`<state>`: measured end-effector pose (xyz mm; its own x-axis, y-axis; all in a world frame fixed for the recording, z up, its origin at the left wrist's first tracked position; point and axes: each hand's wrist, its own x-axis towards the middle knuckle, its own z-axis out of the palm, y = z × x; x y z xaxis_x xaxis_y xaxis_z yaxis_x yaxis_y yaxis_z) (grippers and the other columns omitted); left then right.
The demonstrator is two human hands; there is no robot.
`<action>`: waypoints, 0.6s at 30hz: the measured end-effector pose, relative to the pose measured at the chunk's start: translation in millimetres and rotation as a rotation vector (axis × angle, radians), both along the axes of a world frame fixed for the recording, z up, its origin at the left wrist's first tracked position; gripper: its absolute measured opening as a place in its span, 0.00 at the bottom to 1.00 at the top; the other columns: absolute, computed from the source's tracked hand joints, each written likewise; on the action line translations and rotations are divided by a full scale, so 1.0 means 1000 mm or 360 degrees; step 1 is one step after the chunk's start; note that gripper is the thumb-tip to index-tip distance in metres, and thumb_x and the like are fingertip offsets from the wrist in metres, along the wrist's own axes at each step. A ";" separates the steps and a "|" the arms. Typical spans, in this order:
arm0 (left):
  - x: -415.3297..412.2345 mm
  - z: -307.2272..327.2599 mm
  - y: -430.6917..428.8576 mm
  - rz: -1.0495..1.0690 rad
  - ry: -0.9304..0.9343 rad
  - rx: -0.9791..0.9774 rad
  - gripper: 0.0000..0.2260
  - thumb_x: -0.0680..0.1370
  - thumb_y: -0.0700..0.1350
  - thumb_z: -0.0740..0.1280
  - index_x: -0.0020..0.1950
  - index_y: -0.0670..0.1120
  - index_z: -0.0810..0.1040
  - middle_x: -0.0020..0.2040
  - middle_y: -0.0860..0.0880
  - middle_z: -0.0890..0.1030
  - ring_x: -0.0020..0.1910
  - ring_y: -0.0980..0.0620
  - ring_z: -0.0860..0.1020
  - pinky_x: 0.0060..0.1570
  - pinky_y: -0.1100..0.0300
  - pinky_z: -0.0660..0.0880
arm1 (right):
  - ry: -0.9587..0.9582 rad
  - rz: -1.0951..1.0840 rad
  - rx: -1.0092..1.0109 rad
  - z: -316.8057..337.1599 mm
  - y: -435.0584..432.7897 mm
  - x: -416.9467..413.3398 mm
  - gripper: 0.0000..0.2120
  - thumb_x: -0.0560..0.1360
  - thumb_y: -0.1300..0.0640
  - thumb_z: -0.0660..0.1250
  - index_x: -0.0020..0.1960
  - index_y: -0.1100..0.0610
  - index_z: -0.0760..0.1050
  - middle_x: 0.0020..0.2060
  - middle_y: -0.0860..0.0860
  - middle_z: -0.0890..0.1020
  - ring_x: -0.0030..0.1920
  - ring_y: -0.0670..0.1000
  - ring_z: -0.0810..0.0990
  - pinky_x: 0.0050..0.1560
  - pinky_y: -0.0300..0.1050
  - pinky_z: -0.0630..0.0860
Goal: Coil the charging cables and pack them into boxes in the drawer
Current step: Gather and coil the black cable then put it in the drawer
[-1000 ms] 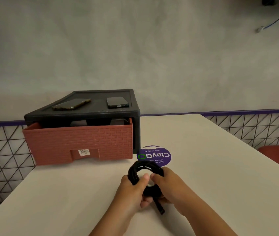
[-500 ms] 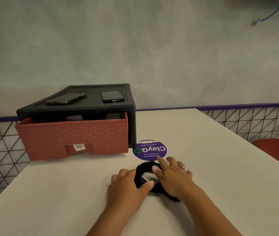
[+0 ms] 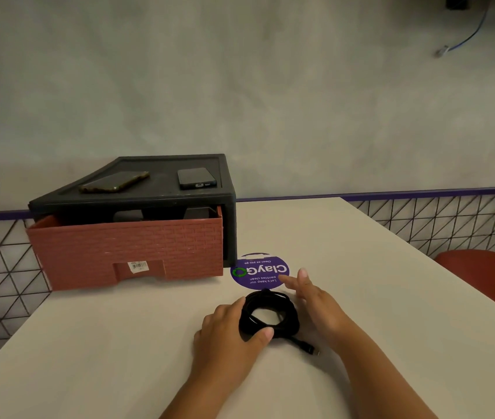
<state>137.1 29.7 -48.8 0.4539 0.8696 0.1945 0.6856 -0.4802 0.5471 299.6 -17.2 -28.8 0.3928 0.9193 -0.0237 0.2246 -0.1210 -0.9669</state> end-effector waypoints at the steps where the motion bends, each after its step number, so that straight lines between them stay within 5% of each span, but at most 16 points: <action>1: 0.000 0.000 0.000 -0.0001 -0.0020 -0.0003 0.30 0.74 0.63 0.62 0.73 0.58 0.58 0.67 0.57 0.67 0.67 0.52 0.65 0.63 0.59 0.63 | 0.0031 0.0004 -0.0002 0.000 0.000 -0.001 0.28 0.74 0.35 0.45 0.63 0.45 0.73 0.66 0.48 0.71 0.69 0.49 0.65 0.65 0.42 0.61; 8: -0.002 -0.002 0.000 0.0009 -0.0267 -0.0080 0.25 0.75 0.61 0.63 0.70 0.56 0.66 0.65 0.56 0.70 0.64 0.53 0.66 0.63 0.60 0.63 | -0.0061 -0.0051 0.0025 0.000 -0.002 -0.002 0.26 0.77 0.38 0.44 0.64 0.46 0.72 0.68 0.46 0.71 0.70 0.47 0.64 0.63 0.41 0.58; 18: -0.002 -0.003 0.003 0.0001 -0.0376 -0.0177 0.36 0.63 0.68 0.54 0.68 0.54 0.69 0.64 0.56 0.71 0.63 0.53 0.68 0.62 0.60 0.65 | -0.0075 -0.0026 -0.0007 0.000 -0.001 -0.006 0.28 0.73 0.34 0.45 0.62 0.44 0.73 0.62 0.45 0.73 0.62 0.45 0.68 0.66 0.44 0.62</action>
